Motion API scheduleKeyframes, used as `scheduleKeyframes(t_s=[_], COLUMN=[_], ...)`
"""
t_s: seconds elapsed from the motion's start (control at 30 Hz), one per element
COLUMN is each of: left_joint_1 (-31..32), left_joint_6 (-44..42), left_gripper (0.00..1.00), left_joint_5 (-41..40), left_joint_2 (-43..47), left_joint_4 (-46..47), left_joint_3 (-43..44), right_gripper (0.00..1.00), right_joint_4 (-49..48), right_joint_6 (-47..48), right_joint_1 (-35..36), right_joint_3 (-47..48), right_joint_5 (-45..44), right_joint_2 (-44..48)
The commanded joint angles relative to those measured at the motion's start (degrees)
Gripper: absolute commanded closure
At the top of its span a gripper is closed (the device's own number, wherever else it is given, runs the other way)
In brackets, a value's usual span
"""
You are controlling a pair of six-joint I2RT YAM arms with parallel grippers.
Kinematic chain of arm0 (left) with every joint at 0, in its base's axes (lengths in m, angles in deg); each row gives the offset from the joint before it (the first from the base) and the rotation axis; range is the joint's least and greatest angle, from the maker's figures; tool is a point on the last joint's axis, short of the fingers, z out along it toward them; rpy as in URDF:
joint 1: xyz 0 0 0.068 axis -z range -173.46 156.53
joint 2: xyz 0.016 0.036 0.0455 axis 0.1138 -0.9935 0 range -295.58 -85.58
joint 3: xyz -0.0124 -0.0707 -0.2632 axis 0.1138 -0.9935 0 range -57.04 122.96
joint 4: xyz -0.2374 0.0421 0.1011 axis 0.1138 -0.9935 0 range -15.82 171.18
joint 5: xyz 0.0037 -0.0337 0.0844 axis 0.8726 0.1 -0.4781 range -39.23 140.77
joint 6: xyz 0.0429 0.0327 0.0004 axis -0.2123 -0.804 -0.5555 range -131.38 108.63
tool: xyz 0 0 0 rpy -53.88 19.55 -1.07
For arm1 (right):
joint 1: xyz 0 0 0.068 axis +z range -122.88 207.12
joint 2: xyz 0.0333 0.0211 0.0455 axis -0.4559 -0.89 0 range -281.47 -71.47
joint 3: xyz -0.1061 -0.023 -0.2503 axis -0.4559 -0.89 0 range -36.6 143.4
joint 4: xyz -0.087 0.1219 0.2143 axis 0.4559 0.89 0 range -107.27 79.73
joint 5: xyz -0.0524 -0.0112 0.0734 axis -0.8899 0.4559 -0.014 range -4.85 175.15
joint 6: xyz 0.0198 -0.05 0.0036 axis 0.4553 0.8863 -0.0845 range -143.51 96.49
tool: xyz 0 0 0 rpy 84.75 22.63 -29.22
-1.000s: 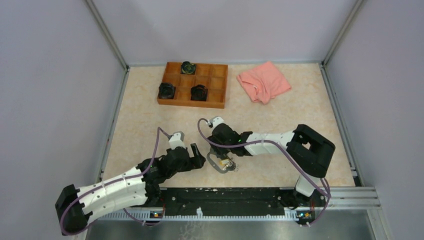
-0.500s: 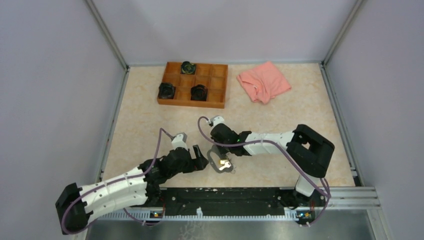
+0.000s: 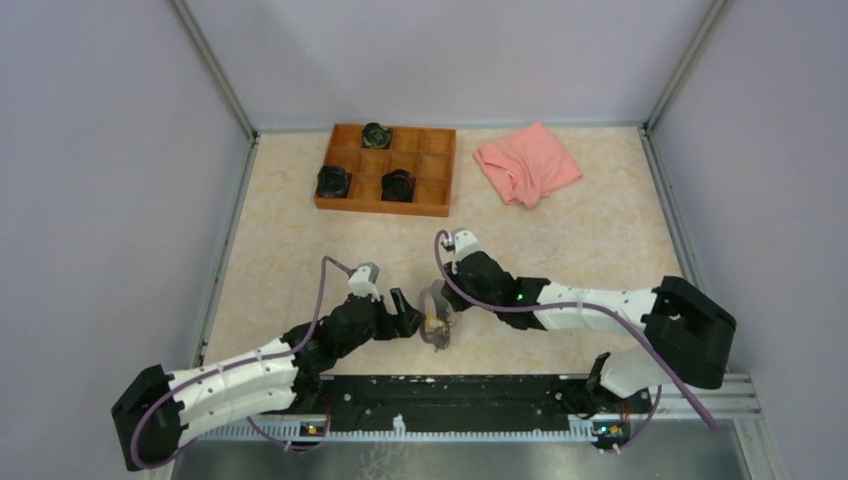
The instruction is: Remove the keys from the keyring
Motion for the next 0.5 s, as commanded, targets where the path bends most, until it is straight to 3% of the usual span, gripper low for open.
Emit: scheduleKeyframes(t_s=[0.0, 0.17, 0.47], left_joint_1=[-0.73, -1.89, -5.64], left_joint_6=[-8.18, -13.57, -19.95], left_gripper=[0.02, 0.02, 0.05], left_joint_5=[0.78, 4.58, 18.89], left_joint_2=[2.02, 2.4, 4.99], left_joint_4=[15.02, 23.84, 34.19], left_joint_3=[-3.81, -7.09, -8.08], right_gripper=[1.0, 1.0, 1.0], right_joint_4=[-12.91, -23.25, -30.1], right_joint_6=[-0.32, 0.36, 3.23], right_joint_1=[0.39, 0.39, 0.4], right_joint_3=[-6.17, -14.28, -20.85], right_joint_5=[2.73, 4.23, 13.4], right_joint_2=[6.32, 13.73, 28.46])
